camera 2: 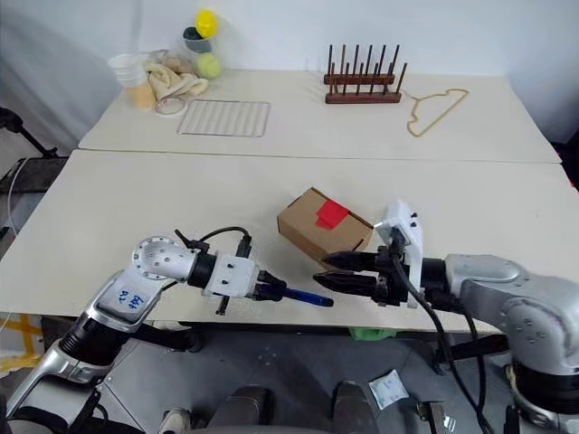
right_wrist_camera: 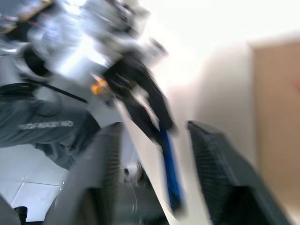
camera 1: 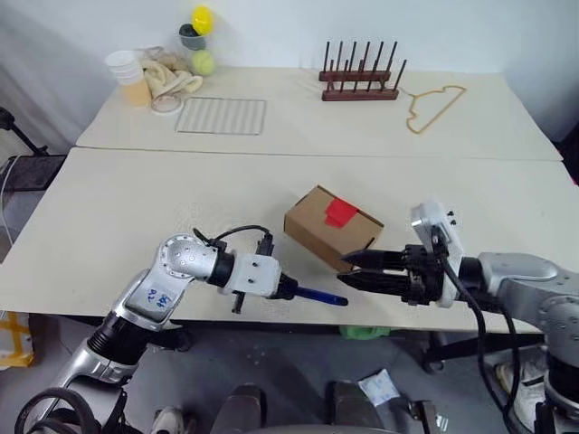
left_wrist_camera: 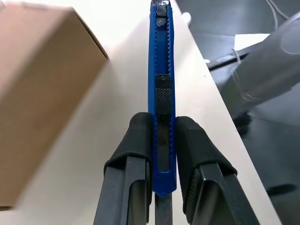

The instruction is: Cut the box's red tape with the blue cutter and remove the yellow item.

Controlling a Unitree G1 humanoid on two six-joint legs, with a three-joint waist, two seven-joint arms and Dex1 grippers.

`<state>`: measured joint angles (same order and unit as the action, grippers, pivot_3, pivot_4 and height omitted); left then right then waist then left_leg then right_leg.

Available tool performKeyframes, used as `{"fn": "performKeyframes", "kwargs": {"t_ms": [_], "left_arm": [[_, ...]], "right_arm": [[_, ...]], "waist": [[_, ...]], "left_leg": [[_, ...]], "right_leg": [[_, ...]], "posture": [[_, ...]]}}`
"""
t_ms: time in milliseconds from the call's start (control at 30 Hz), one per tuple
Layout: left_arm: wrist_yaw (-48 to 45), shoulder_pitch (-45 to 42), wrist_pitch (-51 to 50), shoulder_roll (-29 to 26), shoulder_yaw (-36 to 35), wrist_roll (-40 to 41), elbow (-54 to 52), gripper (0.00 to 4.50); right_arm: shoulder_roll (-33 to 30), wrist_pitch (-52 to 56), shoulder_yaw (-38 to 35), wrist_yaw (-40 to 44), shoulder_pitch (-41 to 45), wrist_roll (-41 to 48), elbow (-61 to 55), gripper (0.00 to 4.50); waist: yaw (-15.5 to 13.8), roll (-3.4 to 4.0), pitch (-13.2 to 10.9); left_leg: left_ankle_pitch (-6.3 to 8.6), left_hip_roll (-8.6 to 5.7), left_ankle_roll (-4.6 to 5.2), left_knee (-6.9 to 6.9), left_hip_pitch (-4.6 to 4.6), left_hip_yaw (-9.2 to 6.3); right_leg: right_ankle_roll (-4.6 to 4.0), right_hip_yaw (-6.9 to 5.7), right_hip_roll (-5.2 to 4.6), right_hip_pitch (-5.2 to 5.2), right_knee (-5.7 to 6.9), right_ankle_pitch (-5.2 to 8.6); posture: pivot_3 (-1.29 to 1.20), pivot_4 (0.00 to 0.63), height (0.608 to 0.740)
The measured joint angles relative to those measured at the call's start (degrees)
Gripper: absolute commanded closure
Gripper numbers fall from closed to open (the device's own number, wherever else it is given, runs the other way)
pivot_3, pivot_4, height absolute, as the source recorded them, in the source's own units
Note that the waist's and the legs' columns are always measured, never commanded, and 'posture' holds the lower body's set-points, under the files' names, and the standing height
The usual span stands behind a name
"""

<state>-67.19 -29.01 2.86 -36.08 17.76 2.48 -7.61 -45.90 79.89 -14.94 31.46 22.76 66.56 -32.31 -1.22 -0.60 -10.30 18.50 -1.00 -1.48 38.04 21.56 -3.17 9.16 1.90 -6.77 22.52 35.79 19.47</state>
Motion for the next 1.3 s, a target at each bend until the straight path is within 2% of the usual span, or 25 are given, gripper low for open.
{"fn": "performKeyframes", "kwargs": {"t_ms": [100,133,267,367,500,667,933,1033,1300], "left_arm": [[1.1,0.0,3.8,1.5,-1.3,0.6,1.7,4.01],[1.5,0.0,4.9,2.2,-1.5,0.7,1.9,4.01],[2.4,-0.1,7.1,4.0,-1.5,1.0,2.1,4.01],[3.4,-0.3,7.8,4.9,-1.1,0.4,3.1,4.01],[3.9,-0.5,7.8,5.6,-0.8,-0.2,4.0,4.01],[4.9,-2.0,7.8,7.2,0.2,-0.9,4.2,4.01],[6.3,-1.7,5.7,8.0,0.8,-0.9,3.8,4.01],[6.3,-1.6,5.3,7.9,0.9,-0.9,3.8,4.01],[6.5,-1.6,4.7,7.7,0.9,-1.0,3.7,4.01]], "right_arm": [[-1.4,7.8,-0.4,-6.8,3.1,5.8,4.6,0.15],[-0.2,9.0,-0.5,-9.4,3.8,8.5,6.6,0.04],[0.6,9.8,1.7,-19.4,3.9,17.7,11.4,0.04],[-2.5,3.1,7.1,-30.8,3.0,31.0,15.3,0.04],[-7.1,-5.3,12.5,-38.7,2.9,42.8,15.8,0.04],[-8.2,-10.7,17.2,-40.9,2.7,45.0,15.1,0.04],[-8.2,-14.1,20.4,-42.4,2.8,45.0,14.4,0.04],[-7.8,-15.1,21.3,-43.2,2.8,45.1,14.4,0.62],[-7.1,-16.1,21.4,-43.9,3.4,45.5,14.3,3.3]], "waist": [[-0.1,-0.02,0.0],[-0.1,-0.02,0.0],[0.0,-0.02,0.0],[0.0,-0.02,0.0],[0.1,-0.03,0.0],[0.0,-0.03,0.0],[0.0,-0.03,0.0],[0.0,-0.03,0.0],[0.0,-0.03,0.0]], "left_leg": [[0.01,-0.12,0.02,0.0,0.05,0.0],[0.01,-0.15,0.02,-0.01,0.07,0.0],[0.01,-0.16,0.02,0.0,0.14,0.0],[0.01,-0.16,0.04,0.06,0.14,0.02],[0.0,-0.14,0.06,0.07,0.14,0.01],[0.0,-0.14,0.06,0.08,0.15,0.0],[0.0,-0.06,0.06,0.07,0.15,0.0],[0.0,-0.04,0.06,0.07,0.16,0.0],[0.0,0.05,0.06,0.07,0.16,0.0]], "right_leg": [[0.01,-0.04,0.07,0.0,-0.07,-0.01],[0.01,-0.04,0.08,0.01,-0.07,-0.01],[0.03,-0.04,0.1,0.08,0.13,-0.01],[0.03,-0.04,0.09,0.08,0.08,-0.02],[0.03,-0.04,0.11,0.07,0.06,-0.02],[0.05,-0.04,0.11,0.07,0.07,-0.02],[0.04,-0.03,0.12,0.07,-0.01,-0.02],[0.04,-0.03,0.12,0.07,-0.04,-0.02],[0.04,-0.03,0.12,0.07,-0.05,-0.02]], "posture": [[0.0,0.15,0.74],[0.0,0.15,0.74],[0.0,0.15,0.74],[0.0,0.15,0.74],[0.0,0.15,0.74],[0.0,0.15,0.74],[0.0,0.15,0.74],[0.0,0.15,0.74],[0.0,0.15,0.74]]}}
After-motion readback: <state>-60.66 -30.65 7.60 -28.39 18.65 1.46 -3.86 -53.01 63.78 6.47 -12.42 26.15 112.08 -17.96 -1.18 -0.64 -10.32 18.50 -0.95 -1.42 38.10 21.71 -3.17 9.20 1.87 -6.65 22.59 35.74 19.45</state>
